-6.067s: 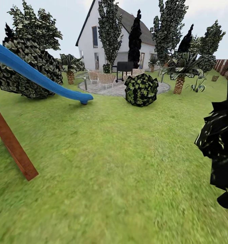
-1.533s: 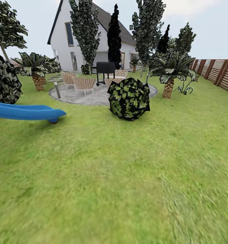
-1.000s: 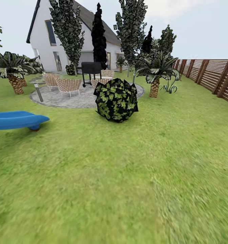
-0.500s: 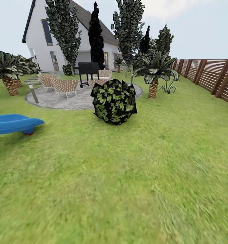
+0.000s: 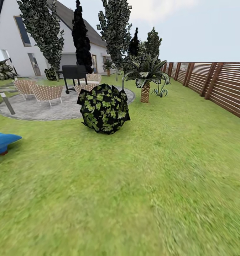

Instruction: Take the three Easter eggs out of the wicker basket on the lawn in the garden, then place them on the lawn next to a single tree (choose any tree) so that all three eggs are next to the same tree and none are left in the basket.

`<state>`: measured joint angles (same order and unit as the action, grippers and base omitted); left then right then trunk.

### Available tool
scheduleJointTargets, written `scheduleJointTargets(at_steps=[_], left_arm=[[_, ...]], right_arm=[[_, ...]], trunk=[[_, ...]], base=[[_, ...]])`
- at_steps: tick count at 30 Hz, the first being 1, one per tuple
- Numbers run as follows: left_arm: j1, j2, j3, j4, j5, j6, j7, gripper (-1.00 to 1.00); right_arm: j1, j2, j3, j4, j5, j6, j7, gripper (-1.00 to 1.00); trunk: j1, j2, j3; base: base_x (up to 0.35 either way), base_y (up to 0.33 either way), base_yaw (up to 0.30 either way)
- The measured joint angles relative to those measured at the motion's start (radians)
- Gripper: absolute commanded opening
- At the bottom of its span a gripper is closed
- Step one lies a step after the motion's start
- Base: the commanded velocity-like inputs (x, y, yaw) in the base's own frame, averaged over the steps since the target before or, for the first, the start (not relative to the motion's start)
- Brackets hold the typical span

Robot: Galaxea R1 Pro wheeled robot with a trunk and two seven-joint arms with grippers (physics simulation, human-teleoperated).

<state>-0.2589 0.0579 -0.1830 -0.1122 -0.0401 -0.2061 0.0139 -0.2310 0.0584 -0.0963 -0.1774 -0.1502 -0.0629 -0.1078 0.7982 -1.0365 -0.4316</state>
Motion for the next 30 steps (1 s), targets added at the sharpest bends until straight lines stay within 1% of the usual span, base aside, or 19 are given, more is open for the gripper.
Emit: scheduleJointTargets(at_steps=[1,3,6,9,12,15,18,21,27,30], left_arm=[[0.000,0.000,0.003,0.000,0.000,0.002,0.000,1.00],[-0.002,-0.002,0.006,-0.007,0.000,0.010,0.000,1.00],[-0.007,-0.002,0.008,-0.013,0.000,0.016,0.000,1.00],[-0.016,-0.001,0.005,-0.016,0.000,0.014,0.000,1.00],[-0.019,0.001,0.004,-0.016,0.000,0.008,0.000,1.00],[-0.020,0.015,0.004,-0.015,0.000,0.001,0.001,1.00],[-0.020,0.020,0.006,-0.013,0.000,-0.016,0.001,1.00],[-0.020,0.022,0.008,-0.009,0.002,-0.031,0.001,1.00],[-0.020,0.026,0.015,-0.007,0.008,-0.036,0.001,1.00],[-0.020,0.029,0.018,-0.006,0.010,-0.036,0.001,1.00]], right_arm=[[-0.013,0.000,-0.007,-0.018,-0.001,0.031,0.001,1.00],[-0.036,0.000,-0.028,-0.063,-0.021,0.071,0.002,1.00],[-0.046,0.006,-0.050,-0.121,-0.046,0.093,0.003,1.00],[-0.050,0.009,-0.058,-0.145,-0.056,0.098,0.002,1.00],[-0.051,0.002,-0.062,-0.152,-0.060,0.099,0.004,1.00],[-0.051,-0.001,-0.064,-0.151,-0.061,0.098,0.004,1.00],[-0.050,-0.002,-0.072,-0.150,-0.061,0.092,0.002,1.00],[-0.050,0.000,-0.078,-0.149,-0.061,0.090,0.001,1.00],[-0.049,0.001,-0.081,-0.149,-0.060,0.086,0.000,1.00],[-0.049,0.008,-0.079,-0.149,-0.059,0.085,-0.001,1.00]], trunk=[[0.000,0.000,0.000],[0.000,0.000,0.000],[0.000,0.000,0.000],[0.000,0.000,0.000],[0.000,0.000,0.001],[0.000,0.000,0.003],[0.000,0.000,0.005],[0.000,0.000,0.007],[0.000,0.000,0.013],[0.000,0.000,0.015]], base=[[0.330,0.000,-0.278],[0.330,0.000,-0.278],[0.330,0.000,-0.279],[0.330,0.000,-0.279],[0.330,0.000,-0.279],[0.330,0.000,-0.278],[0.330,0.000,-0.266],[0.330,0.000,-0.260],[0.330,0.000,-0.245],[0.331,0.000,-0.195]])
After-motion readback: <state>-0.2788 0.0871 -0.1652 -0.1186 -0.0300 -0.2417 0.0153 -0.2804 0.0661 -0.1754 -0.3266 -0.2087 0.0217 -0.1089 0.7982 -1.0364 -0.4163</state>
